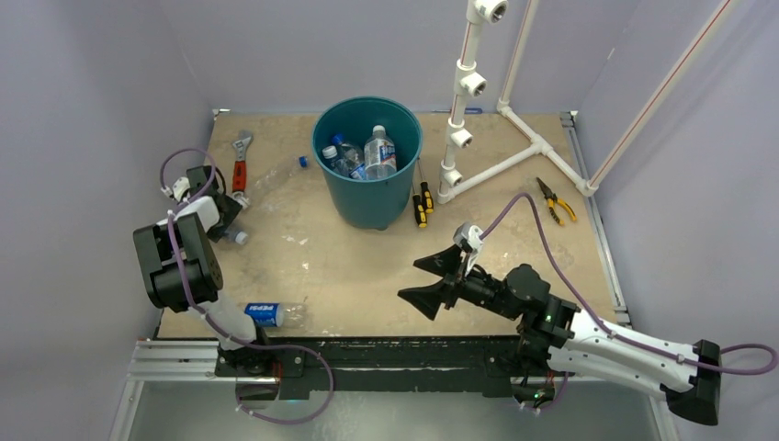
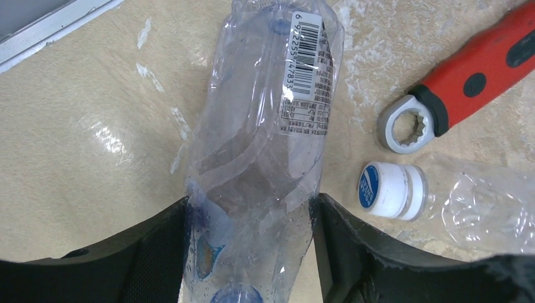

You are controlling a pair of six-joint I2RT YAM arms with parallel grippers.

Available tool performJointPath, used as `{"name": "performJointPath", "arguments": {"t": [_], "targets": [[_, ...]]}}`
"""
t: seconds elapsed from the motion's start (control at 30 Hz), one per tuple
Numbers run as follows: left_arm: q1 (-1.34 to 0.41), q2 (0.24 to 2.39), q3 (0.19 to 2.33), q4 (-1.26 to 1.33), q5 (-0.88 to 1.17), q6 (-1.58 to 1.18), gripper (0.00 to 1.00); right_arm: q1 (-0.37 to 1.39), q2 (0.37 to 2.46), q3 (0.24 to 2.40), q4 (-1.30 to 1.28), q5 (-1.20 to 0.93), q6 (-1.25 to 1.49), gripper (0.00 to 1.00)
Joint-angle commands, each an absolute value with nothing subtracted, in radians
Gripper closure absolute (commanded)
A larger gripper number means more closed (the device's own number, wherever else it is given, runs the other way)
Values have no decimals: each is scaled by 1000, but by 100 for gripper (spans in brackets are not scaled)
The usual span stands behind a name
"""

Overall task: Put the plastic bottles in the bin
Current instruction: Pick up the plastic bottle from the corner of the board.

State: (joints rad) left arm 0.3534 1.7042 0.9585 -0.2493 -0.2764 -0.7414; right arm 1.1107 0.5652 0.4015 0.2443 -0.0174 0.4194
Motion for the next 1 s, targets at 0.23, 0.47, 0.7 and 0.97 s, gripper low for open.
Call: {"name": "performJointPath", "arguments": {"t": [0.23,0.47,0.7,0.97], "targets": [[360,1306,859,-222,-75,-850,57,1109,647,505,249,-17,409,10],[326,957,877,-206,116,-938,67,1109,749,591,281,-95,375,11],[167,776,866,104,212,-1105,73,1111,865,660,411,-197,349,12],[107,732,899,499,466,-1178,74,1142,958,744,608,-146,330,12]]}}
